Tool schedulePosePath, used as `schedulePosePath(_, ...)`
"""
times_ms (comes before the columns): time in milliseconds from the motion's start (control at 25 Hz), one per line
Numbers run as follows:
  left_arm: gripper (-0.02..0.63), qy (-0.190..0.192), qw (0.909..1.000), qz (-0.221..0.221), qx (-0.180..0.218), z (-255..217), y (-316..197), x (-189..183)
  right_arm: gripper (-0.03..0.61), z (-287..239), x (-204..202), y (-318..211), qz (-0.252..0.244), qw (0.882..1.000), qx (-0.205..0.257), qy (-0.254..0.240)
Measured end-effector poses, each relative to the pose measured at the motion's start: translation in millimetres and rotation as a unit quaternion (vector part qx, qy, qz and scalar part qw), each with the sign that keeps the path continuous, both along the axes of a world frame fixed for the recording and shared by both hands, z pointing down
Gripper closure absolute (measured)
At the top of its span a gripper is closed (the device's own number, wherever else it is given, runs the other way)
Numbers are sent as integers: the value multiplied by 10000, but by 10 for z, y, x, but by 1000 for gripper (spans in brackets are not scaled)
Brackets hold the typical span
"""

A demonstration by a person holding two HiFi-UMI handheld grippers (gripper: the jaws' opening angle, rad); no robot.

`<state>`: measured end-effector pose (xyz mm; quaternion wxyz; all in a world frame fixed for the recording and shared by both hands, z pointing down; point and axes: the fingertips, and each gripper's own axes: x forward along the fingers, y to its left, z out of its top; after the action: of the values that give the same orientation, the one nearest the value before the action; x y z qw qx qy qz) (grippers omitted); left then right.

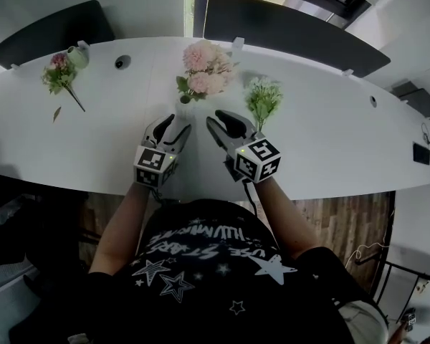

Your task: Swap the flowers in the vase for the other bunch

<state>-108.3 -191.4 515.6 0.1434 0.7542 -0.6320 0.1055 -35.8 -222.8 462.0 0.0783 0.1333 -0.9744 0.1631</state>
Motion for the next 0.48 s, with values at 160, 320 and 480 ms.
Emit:
schedulePosePath(160,525,-106,9993,-313,152,-161,79,95,550,-103,254,-109,235,9995,53,-181)
schedulePosePath(320,592,-73,9973,-689,237,-319,146,194,575,-188,510,-155,275,9989,-28,-389)
schedulePosePath(480,603,63,9958,-812,423,-493,140,412,577,-216,782,-207,139,9987,-129,-482)
